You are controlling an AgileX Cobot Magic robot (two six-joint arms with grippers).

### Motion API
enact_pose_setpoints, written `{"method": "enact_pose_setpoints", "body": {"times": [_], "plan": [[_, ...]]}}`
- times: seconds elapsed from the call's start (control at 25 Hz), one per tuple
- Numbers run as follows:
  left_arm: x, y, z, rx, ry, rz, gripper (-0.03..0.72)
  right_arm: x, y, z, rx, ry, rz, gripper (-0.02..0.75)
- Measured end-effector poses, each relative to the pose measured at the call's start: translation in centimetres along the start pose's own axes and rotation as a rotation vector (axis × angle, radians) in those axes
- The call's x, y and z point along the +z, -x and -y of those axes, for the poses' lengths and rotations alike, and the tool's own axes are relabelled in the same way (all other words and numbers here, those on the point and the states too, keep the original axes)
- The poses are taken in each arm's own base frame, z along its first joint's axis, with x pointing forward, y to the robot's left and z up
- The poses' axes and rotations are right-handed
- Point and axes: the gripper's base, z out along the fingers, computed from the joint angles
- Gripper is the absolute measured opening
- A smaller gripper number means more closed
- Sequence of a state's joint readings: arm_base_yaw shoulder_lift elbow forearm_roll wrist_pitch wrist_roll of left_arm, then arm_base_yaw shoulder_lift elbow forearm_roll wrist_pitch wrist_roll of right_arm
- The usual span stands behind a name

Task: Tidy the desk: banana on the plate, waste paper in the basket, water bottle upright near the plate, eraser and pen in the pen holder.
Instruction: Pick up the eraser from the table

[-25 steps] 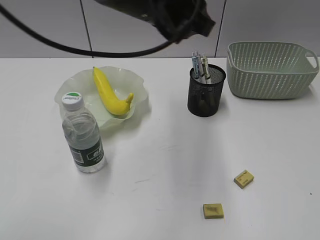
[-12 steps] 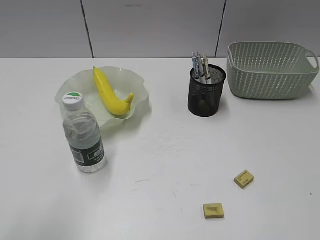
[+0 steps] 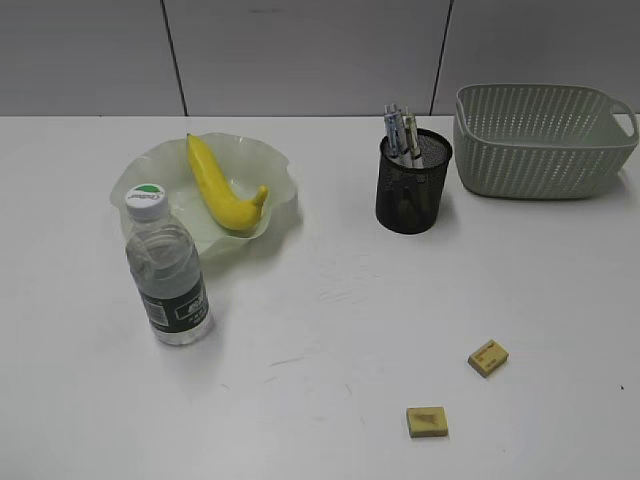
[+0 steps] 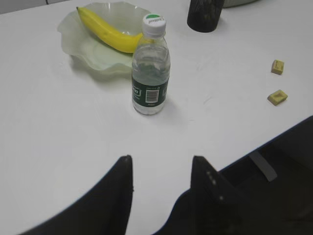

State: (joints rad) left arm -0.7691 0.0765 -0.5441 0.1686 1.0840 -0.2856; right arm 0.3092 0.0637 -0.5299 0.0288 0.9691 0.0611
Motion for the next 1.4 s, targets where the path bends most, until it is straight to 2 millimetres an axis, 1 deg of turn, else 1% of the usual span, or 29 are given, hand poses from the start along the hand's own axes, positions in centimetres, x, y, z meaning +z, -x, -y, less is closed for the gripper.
{"method": "enact_pose_setpoints", "body": {"times": [0.08, 0.16, 0.2, 0.32, 0.44, 0.56, 0.6, 0.68, 0.72, 0.8, 0.88, 0.92, 0.96, 1.08, 1.12, 1.2, 1.4], "plan": [[0.0, 0.0, 0.0, 0.002, 0.004, 0.008, 0.295, 1.2, 1.2, -0.3, 0.009, 0.024, 0.010, 0.265], [0.1, 0.0, 0.0, 0.001, 0.004, 0.006, 0.292, 3.0, 2.6, -0.6, -0.002, 0.053, 0.008, 0.262], [0.1, 0.0, 0.0, 0.000, 0.004, 0.006, 0.290, 4.2, 3.3, -0.7, 0.000, 0.060, -0.012, 0.258], [0.0, -0.1, -0.1, 0.001, 0.005, 0.012, 0.289, 8.8, 4.7, -0.9, 0.018, 0.071, -0.155, 0.247], [-0.2, -0.1, -0.3, 0.001, 0.036, 0.033, 0.289, 14.7, 5.4, -1.0, 0.060, 0.068, -0.381, 0.246], [-0.9, -0.5, -0.5, -0.030, 0.104, 0.086, 0.289, 20.9, 5.3, -0.9, 0.082, 0.051, -0.573, 0.244], [-1.2, -0.6, -0.6, -0.046, 0.134, 0.105, 0.289, 22.6, 5.2, -0.9, 0.084, 0.047, -0.621, 0.244], [-1.4, -0.7, -0.5, -0.079, 0.198, 0.117, 0.289, 26.3, 3.7, -0.6, 0.070, 0.030, -0.765, 0.244], [-1.4, -0.8, -0.5, -0.097, 0.236, 0.122, 0.289, 27.6, 2.9, -0.6, 0.059, 0.027, -0.824, 0.244], [-1.5, -0.8, -0.4, -0.132, 0.306, 0.129, 0.289, 29.9, 0.4, -0.6, 0.015, 0.021, -0.947, 0.249], [-1.6, -0.9, -0.3, -0.167, 0.374, 0.137, 0.289, 31.2, -1.6, -1.2, -0.053, 0.028, -1.022, 0.274], [-1.7, -0.9, -0.2, -0.180, 0.400, 0.140, 0.289, 31.7, -2.4, -1.7, -0.089, 0.037, -1.047, 0.301], [-1.7, -1.0, -0.2, -0.193, 0.426, 0.143, 0.289, 32.1, -3.1, -2.3, -0.119, 0.047, -1.060, 0.337], [-1.8, -1.0, -0.1, -0.217, 0.474, 0.148, 0.288, 33.0, -4.2, -3.5, -0.178, 0.071, -1.058, 0.447], [-1.8, -1.0, -0.1, -0.222, 0.484, 0.149, 0.288, 33.2, -4.3, -3.7, -0.186, 0.075, -1.042, 0.470], [-1.8, -1.0, 0.0, -0.228, 0.494, 0.150, 0.289, 33.6, -4.3, -3.8, -0.199, 0.078, -1.009, 0.491], [-1.8, -1.0, 0.0, -0.230, 0.500, 0.150, 0.288, 33.9, -4.1, -3.5, -0.262, 0.077, -0.969, 0.507]]}}
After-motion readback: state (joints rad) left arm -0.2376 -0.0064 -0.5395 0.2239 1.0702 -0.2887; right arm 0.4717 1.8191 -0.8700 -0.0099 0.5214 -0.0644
